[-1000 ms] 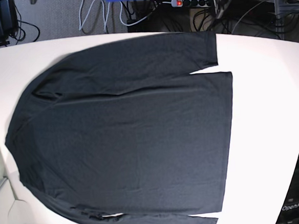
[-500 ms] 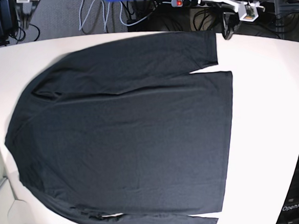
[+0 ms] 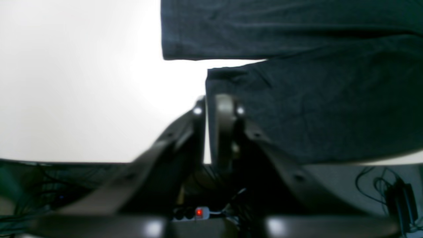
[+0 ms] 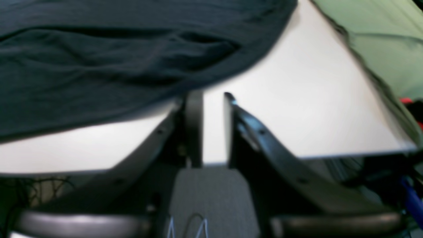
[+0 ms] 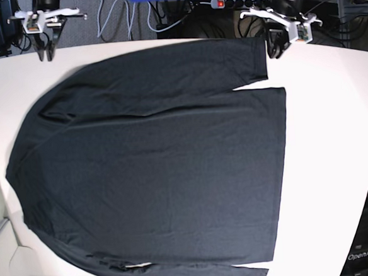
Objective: Fold the T-shirt properly
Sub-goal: 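Lower the left gripper onto the shirt's hem corner and pinch it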
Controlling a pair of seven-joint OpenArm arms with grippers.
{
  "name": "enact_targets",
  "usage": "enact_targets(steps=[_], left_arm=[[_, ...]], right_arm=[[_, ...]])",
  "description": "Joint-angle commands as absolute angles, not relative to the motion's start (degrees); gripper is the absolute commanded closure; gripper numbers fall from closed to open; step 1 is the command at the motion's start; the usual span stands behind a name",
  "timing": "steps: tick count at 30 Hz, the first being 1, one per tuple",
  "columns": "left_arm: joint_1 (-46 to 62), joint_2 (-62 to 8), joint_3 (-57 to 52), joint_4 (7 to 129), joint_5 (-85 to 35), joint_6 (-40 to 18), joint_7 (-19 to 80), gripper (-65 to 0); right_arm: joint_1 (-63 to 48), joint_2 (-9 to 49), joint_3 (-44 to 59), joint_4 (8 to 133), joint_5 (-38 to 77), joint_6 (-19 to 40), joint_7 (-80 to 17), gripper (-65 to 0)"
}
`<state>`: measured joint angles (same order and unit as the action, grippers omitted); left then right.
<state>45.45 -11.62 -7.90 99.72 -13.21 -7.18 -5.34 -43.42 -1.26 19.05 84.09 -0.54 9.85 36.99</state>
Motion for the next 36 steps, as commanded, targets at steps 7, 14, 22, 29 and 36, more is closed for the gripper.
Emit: enact_targets(steps=[7,14,22,29,36], left_arm=[[45.9,-11.8,-8.0,100.5,-13.9,-7.4,-6.5,-19.2],[45.7,-11.8,-8.1,97.8,-21.2,-8.0,-2.9,-19.4],[44.6,-11.5,-7.7,96.0,-22.9,-8.1,-2.4,-19.5],[43.4,-11.5,-7.7,95.9,-22.9,-8.1,-2.3,-19.5],[41.9,-10.2,-7.7,93.9,-23.0,-8.1,-2.2,-19.5]], right_arm=[[-43.0,-1.1,19.2,84.9,0.1,9.6,38.5,-20.9],[-42.9,-1.0,19.2,84.8,0.0,9.7,38.1,-20.9],[-42.2,-0.9,19.1,84.7,0.0,9.8,37.9,-20.8],[-42.2,-0.9,19.1,84.7,0.0,9.8,37.9,-20.8],[-42.2,-0.9,19.1,84.6,0.0,9.8,37.9,-20.8]])
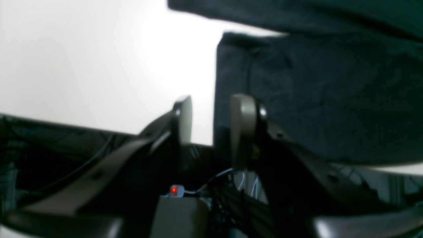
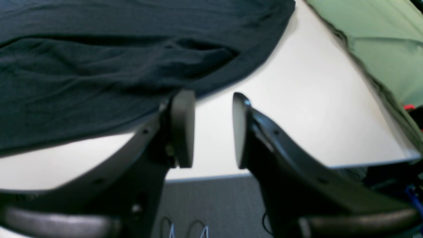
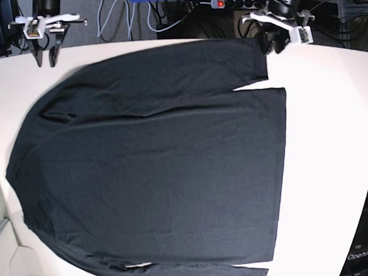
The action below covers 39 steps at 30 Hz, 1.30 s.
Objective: Fold the T-shirt properly
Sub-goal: 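Lower the left gripper onto the shirt's hem corner and pinch it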
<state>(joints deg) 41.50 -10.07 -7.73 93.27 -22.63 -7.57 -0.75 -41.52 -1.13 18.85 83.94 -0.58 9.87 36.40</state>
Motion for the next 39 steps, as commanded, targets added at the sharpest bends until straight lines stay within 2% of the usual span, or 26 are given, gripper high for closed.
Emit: enact_targets(steps=[1,24,26,31,39], left_arm=[[41.7,-10.2,-7.7,93.4,-23.0,-8.1,-2.2,-19.5],[41.5,-10.2,-1.9,89.5,-23.0,-7.9,-2.2,-18.9],[41.4,-10.2,-2.2,89.5,-23.0,-7.9,-2.2,-15.3],[41.0,-10.2,-2.2,89.5,-23.0,-7.6,-2.1,-0.6],[41.0,-10.2,-2.2,89.9,-23.0,-7.5,-2.1,0.0]], right_arm=[[-42.2,-0.9,19.1,84.6,0.0,9.8,37.9,-20.8],[-41.3,-0.9,19.1,84.6,0.0,9.8,37.8,-20.8],[-41.3,-0.9,19.1,84.6,0.0,9.8,37.8,-20.8],[-41.4,-0.9,19.1,84.6,0.0,9.8,37.8,-20.8],[-41.4,-0.9,19.2,84.6,0.0,9.8,37.8,-20.8]])
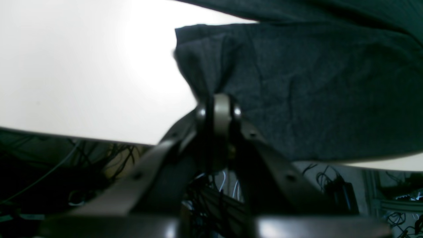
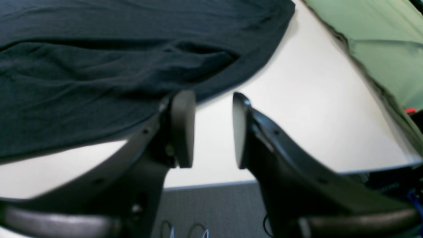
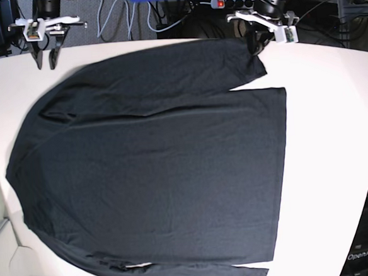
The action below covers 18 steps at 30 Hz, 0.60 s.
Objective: Fold the T-shirt properly
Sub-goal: 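Lower the left gripper onto the shirt's hem corner and pinch it, then lower the right gripper onto the other hem corner and pinch it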
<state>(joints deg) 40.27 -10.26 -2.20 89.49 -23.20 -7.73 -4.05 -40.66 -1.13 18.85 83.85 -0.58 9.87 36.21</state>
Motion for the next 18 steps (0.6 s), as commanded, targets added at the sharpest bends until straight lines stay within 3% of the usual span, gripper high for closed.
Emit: enact_targets(steps=[1,10,16,18], left_arm=[[41.0,-10.2,-2.2,90.1,-23.0,-7.5,-2.1,0.0],[41.0,-10.9,-2.3,90.2,-27.3,-7.5,-2.1,0.0],[40.9,-10.9,-2.3,90.2,-27.3,-7.5,-2.1,0.0],[40.9,-10.9,-2.3,90.2,-27.3,-7.5,-2.1,0.0]], right_arm=[[-41.4,-0.9,19.2,84.6,0.0,9.8,37.8,-20.8],[-40.5,-0.8,19.2,86.7,0.0,9.8,37.5,-21.0],[-39.7,-0.8,18.9,92.6,0.0,9.9,28.6,-21.2],[-38.3,-1.1,18.9,93.8,0.3,12.4,24.8,-23.8]])
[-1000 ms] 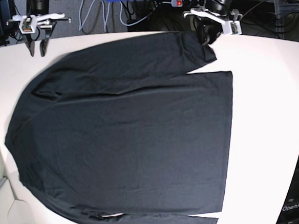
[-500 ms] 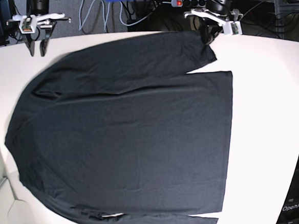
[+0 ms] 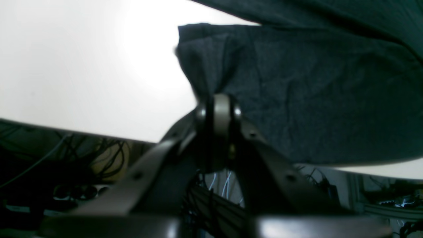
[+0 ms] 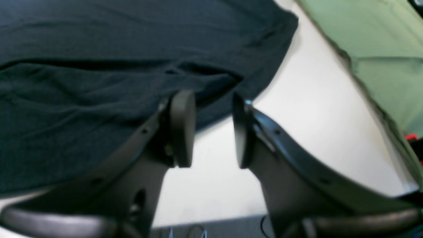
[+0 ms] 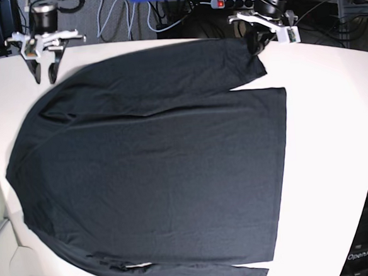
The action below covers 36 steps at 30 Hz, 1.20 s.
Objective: Fold the T-shirt properly
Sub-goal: 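Lower the right gripper onto the other hem corner and pinch it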
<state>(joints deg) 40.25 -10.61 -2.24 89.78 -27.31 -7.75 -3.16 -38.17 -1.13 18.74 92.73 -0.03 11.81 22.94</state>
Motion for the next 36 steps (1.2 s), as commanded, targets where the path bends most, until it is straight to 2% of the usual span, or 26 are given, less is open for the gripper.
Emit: enact_targets(steps=[1,5,10,27,36], left_arm=[[40.9,-10.9,-2.3,90.2,-27.3,-7.5,-2.1,0.0],[40.9,-10.9,-2.3,90.2,-27.3,-7.5,-2.1,0.0],[40.9,-10.9,-2.3,90.2,-27.3,-7.5,-2.1,0.0],[40.9,-10.9,-2.3,90.2,-27.3,-7.5,-2.1,0.0],[40.8,-10.9,-2.4,90.2,-27.3,-7.5,-2.1,0.0]], right_arm=[[-37.8,-1.3,19.0,94.0,0.4,14.5,23.1,-25.8],[-35.1,-3.5,20.4,94.3,0.4,19.5,17.3,-34.3],[-32.8,-6.1,24.1,96.4,3.9,25.9,12.7,-35.3],[-19.5,-6.1,39.1,99.1,14.5,26.2,-20.1,-35.5],[-18.8,-7.1,39.3,98.3,14.5,26.2,-24.2,-35.4]])
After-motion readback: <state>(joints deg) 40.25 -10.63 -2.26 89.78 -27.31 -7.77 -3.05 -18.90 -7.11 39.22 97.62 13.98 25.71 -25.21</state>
